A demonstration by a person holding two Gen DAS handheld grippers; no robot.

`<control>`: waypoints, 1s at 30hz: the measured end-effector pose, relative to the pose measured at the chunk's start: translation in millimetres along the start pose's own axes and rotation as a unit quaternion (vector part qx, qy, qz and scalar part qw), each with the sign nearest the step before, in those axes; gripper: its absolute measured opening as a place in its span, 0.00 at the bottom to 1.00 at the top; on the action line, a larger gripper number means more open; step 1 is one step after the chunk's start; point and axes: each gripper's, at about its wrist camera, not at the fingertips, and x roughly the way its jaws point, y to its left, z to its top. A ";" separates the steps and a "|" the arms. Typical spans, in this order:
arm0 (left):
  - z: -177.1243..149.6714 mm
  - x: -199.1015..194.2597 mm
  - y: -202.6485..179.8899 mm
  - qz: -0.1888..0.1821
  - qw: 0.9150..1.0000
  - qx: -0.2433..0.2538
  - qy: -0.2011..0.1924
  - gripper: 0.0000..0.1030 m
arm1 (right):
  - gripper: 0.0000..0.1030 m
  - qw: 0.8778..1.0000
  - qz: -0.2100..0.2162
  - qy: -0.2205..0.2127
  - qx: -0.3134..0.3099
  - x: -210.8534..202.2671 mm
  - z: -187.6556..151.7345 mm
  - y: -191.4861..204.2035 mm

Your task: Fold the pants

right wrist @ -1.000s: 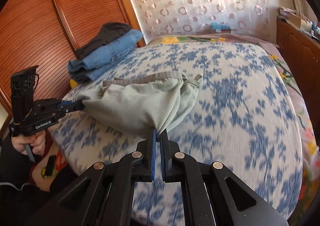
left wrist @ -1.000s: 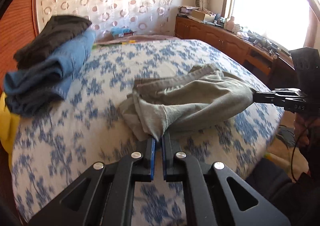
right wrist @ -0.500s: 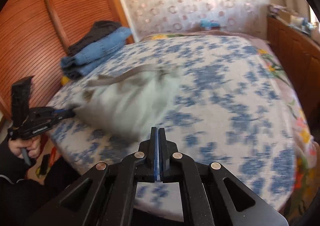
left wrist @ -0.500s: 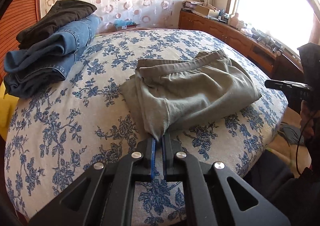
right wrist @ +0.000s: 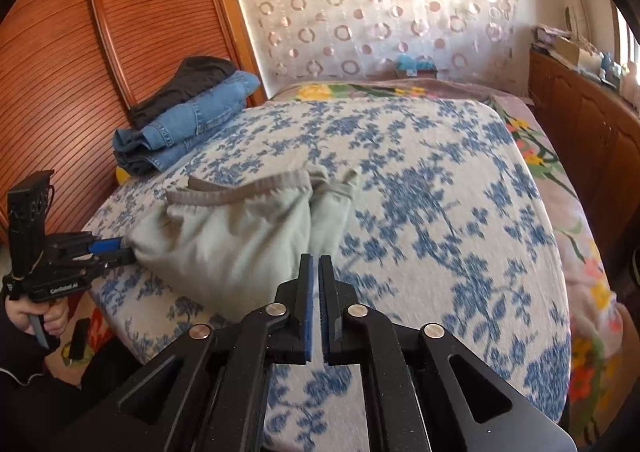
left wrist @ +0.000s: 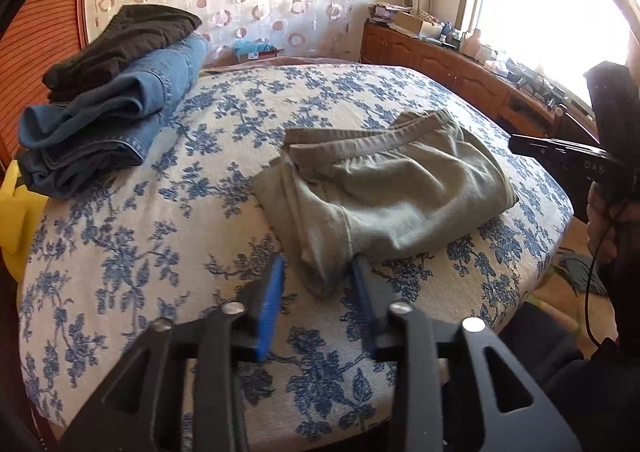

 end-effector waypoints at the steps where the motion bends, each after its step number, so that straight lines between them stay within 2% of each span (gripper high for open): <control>1: 1.7 -2.4 1.9 0.002 1.000 -0.001 -0.003 0.41 | 0.13 1.000 0.001 -0.001 -0.003 3.4 3.3 2.3; 3: 5.4 -6.1 5.3 0.002 1.000 -0.001 -0.007 0.44 | 0.21 1.000 0.005 -0.002 -0.009 9.1 8.5 4.9; 6: 12.9 -6.2 9.0 0.008 1.000 0.004 -0.013 0.57 | 0.33 1.000 0.003 0.003 -0.016 24.1 15.3 9.8; 10: 27.4 -4.0 14.7 0.009 1.000 0.004 -0.024 0.61 | 0.33 1.000 0.000 0.018 -0.023 47.1 18.1 12.0; 13: 40.1 0.6 16.6 0.020 0.999 0.004 -0.037 0.61 | 0.33 0.999 -0.005 0.025 -0.026 59.5 18.2 12.5; 15: 46.6 4.7 18.3 0.014 0.999 0.002 -0.039 0.61 | 0.33 0.999 -0.008 0.028 -0.028 65.4 18.4 12.6; 17: 53.7 14.6 19.1 -0.012 1.000 0.001 -0.027 0.57 | 0.34 0.999 -0.013 0.031 -0.030 69.1 18.0 11.5; 18: 56.5 20.4 18.8 -0.009 1.000 0.004 -0.020 0.51 | 0.34 0.999 -0.015 0.030 -0.029 69.2 18.4 11.3; 21: 61.4 34.7 15.4 -0.006 1.000 0.012 -0.008 0.44 | 0.34 0.999 -0.019 0.027 -0.028 69.3 16.2 11.3; 27: 67.4 53.9 9.4 -0.026 0.999 0.016 0.013 0.36 | 0.34 0.999 -0.023 0.025 -0.030 70.8 14.3 13.4; 29: 68.0 58.5 7.3 -0.027 0.999 0.021 0.019 0.31 | 0.34 0.999 -0.026 0.023 -0.026 70.9 14.9 11.9; 30: 68.1 60.6 6.9 -0.025 0.999 0.022 0.022 0.23 | 0.34 0.999 -0.028 0.021 -0.023 70.5 14.7 11.0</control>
